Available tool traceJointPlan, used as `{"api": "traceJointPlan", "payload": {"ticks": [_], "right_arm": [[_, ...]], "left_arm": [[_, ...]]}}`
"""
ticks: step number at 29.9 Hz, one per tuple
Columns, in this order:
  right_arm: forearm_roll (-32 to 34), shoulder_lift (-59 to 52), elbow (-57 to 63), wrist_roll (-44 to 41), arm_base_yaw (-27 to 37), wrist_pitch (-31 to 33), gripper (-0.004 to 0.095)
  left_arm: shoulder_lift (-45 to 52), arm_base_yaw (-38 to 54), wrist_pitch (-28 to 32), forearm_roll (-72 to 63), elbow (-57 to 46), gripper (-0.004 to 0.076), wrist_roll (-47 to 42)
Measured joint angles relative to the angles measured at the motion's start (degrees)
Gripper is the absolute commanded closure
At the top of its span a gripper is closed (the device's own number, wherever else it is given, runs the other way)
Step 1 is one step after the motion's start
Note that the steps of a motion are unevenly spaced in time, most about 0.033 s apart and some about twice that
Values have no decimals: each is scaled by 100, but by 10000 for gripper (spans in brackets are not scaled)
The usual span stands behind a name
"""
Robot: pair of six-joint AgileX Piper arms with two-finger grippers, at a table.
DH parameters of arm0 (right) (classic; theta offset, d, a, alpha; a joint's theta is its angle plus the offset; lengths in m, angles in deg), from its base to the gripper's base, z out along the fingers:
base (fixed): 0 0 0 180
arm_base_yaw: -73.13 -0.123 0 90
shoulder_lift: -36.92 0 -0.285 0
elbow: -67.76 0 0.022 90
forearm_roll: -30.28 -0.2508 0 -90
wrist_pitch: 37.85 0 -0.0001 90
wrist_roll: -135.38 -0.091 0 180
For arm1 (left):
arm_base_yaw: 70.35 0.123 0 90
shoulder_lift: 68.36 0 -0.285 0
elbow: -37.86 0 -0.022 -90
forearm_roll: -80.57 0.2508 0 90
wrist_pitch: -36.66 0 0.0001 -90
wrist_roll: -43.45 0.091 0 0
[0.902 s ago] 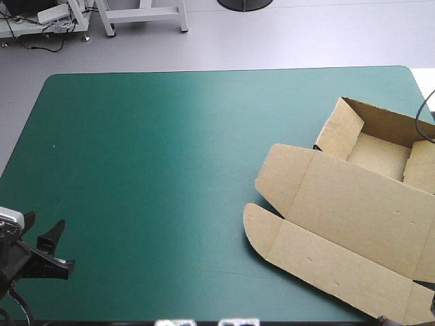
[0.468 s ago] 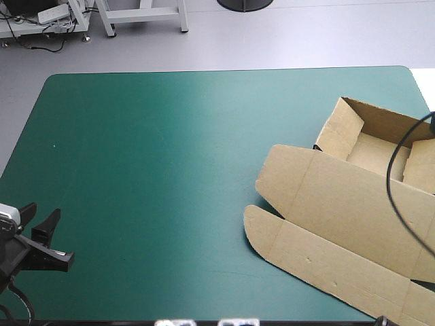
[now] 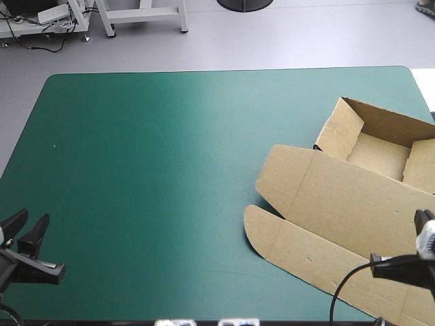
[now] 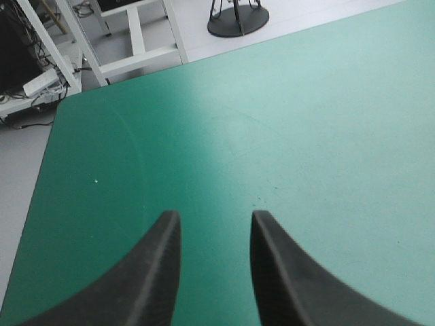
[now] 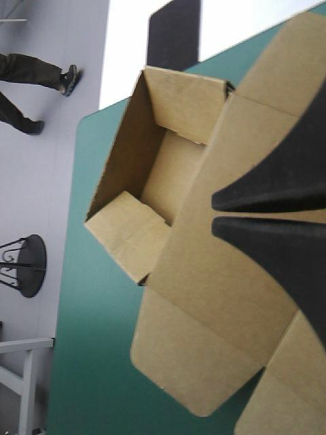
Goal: Fold the box
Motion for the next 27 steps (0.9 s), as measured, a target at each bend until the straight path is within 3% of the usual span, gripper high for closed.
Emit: {"api": "traceJointPlan", "payload": {"ticks": [6,12,19,27], "right_arm": [[187,-936,1666,-257,-91,0,892],[194,-1392,2805,-238,-506,-7,892],[170,-1823,3445,-238,-789,-40,892],[-167,-1855,3947,-183,-794,-343,892]], "left_arm": [[382,0,-468,0,-100,479,-68],[968,0,-658,0,-982,479,-308],[1795,0,-597,-229,-1952,479,-384],[1964,0,-440,-444,-2721,480,-390]]}}
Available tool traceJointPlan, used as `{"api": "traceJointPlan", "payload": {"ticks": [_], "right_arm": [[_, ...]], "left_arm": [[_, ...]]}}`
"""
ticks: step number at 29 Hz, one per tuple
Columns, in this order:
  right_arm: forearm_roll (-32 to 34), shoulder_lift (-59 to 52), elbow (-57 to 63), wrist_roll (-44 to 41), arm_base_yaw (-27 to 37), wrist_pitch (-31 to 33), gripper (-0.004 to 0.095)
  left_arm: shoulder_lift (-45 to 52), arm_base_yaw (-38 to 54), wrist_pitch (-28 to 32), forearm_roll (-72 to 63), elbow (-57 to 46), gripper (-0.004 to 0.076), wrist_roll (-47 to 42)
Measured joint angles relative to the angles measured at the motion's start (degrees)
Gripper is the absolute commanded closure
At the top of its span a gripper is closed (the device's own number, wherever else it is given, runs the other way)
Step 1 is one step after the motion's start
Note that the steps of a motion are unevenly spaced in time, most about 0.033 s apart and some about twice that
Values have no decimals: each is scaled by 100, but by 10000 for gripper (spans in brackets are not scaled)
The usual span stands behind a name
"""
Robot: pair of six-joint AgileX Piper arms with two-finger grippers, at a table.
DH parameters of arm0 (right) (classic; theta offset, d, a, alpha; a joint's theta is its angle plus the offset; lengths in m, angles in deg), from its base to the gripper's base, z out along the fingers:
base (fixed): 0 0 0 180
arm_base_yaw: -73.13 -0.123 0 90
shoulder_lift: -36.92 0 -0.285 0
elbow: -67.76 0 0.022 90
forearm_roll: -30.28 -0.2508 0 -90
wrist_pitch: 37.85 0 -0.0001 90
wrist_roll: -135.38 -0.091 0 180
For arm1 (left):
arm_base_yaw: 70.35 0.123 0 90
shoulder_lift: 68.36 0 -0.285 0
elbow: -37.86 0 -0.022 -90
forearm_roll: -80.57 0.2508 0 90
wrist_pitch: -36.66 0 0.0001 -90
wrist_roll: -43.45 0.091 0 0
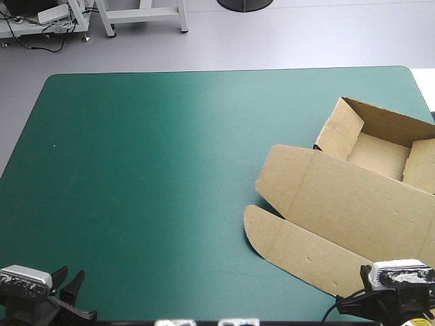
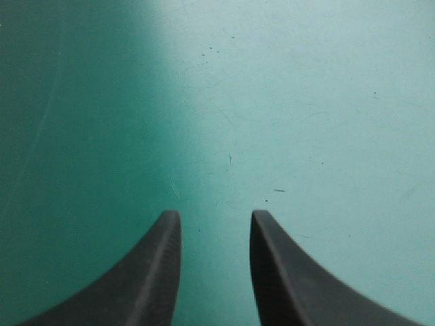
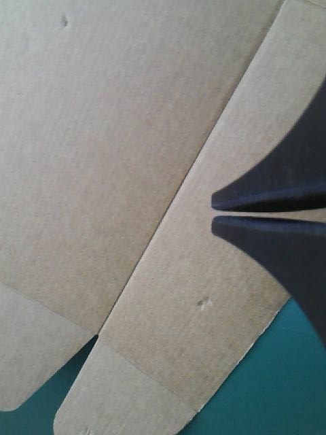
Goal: Fold the box
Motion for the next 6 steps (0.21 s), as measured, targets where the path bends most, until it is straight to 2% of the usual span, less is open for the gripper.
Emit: {"api": "traceJointPlan", "payload": {"ticks": [6], "right_arm": [[-105,0,41,122,0,-210,892]], "left_arm": [[2,0,112,94,-49,481,-11]]}}
